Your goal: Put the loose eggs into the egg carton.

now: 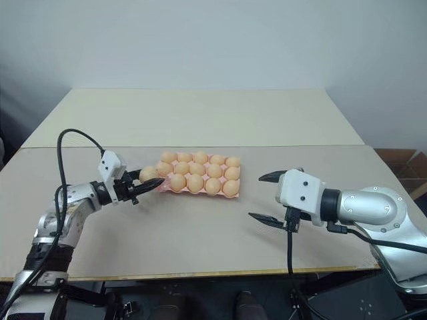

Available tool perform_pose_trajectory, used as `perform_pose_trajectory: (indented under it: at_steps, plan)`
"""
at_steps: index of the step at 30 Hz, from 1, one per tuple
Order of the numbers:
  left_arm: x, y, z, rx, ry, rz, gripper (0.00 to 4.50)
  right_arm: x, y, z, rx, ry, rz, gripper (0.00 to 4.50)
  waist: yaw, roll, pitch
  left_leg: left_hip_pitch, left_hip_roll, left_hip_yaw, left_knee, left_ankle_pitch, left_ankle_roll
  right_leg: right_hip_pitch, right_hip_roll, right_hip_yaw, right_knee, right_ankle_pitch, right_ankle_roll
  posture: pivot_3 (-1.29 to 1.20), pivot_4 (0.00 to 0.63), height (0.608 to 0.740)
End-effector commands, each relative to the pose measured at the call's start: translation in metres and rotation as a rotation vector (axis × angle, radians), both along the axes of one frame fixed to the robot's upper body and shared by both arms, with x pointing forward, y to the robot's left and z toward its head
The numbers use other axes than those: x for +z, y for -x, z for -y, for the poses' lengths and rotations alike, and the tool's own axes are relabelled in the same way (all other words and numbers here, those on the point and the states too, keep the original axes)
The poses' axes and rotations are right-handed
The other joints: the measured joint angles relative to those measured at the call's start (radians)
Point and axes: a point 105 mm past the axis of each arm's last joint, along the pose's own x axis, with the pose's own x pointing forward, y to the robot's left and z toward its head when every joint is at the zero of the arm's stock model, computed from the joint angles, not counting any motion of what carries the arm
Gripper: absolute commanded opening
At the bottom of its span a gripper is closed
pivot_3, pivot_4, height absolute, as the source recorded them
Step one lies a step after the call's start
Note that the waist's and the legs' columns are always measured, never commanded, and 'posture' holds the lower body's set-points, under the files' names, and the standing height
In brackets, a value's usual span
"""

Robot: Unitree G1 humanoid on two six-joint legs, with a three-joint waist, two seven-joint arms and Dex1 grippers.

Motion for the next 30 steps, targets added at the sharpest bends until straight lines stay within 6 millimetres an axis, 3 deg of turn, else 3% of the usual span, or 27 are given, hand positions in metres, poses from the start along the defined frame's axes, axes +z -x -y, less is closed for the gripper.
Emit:
perform_pose_trajectory:
  at_steps: [1,6,7,11,16,24,30]
  plan:
    - [0.007,-0.007,0.0,-0.001,0.043,0.009,2.76,0.013,0.002,0.002,-0.022,-0.001,0.065,4.5,0.0,0.0,0.0,0.0,0.0,0.0,0.0,0.0,0.0,0.0,0.0,0.0,0.0,0.0,0.0,0.0,0.15,0.74]
    - [0.002,-0.01,0.003,-0.01,0.035,0.006,4.4,0.013,0.003,0.004,-0.035,0.0,0.069,4.5,-0.001,0.0,0.0,0.0,0.0,0.0,0.001,0.0,0.0,0.0,0.0,0.0,0.0,0.0,0.0,0.0,0.15,0.74]
    - [0.002,-0.01,0.003,-0.01,0.034,0.011,4.46,0.013,0.003,0.004,-0.036,0.001,0.069,4.5,0.0,0.0,0.0,0.0,0.0,0.0,0.001,0.0,0.0,0.0,0.0,0.0,0.0,0.0,0.0,0.0,0.15,0.74]
    - [0.007,-0.008,-0.005,0.01,0.025,0.039,4.46,0.013,0.003,0.005,-0.039,0.003,0.07,4.5,0.0,0.0,0.0,-0.001,0.0,0.0,0.002,0.0,0.0,0.0,0.0,0.0,0.0,0.0,0.0,0.0,0.15,0.74]
    - [0.016,0.013,-0.026,0.008,-0.011,0.072,4.46,0.014,0.003,0.005,-0.034,0.006,0.07,4.5,-0.011,0.0,0.0,-0.001,0.001,0.0,0.002,0.0,0.0,0.0,0.0,0.0,0.0,0.0,-0.001,0.0,0.15,0.74]
    - [0.036,0.089,-0.065,-0.04,-0.136,0.044,4.46,0.019,0.0,0.01,-0.009,0.014,0.07,4.5,-0.023,0.0,0.0,0.0,0.003,0.0,0.001,0.0,-0.001,-0.001,-0.002,0.0,0.0,-0.003,-0.004,0.0,0.15,0.74]
    - [0.063,0.133,-0.077,-0.027,-0.18,0.048,4.46,0.019,-0.002,0.021,0.019,0.03,0.041,4.5,-0.016,0.0,0.0,0.0,0.003,0.0,0.0,-0.003,-0.005,-0.002,-0.003,0.0,-0.002,-0.003,-0.005,0.0,0.15,0.74]
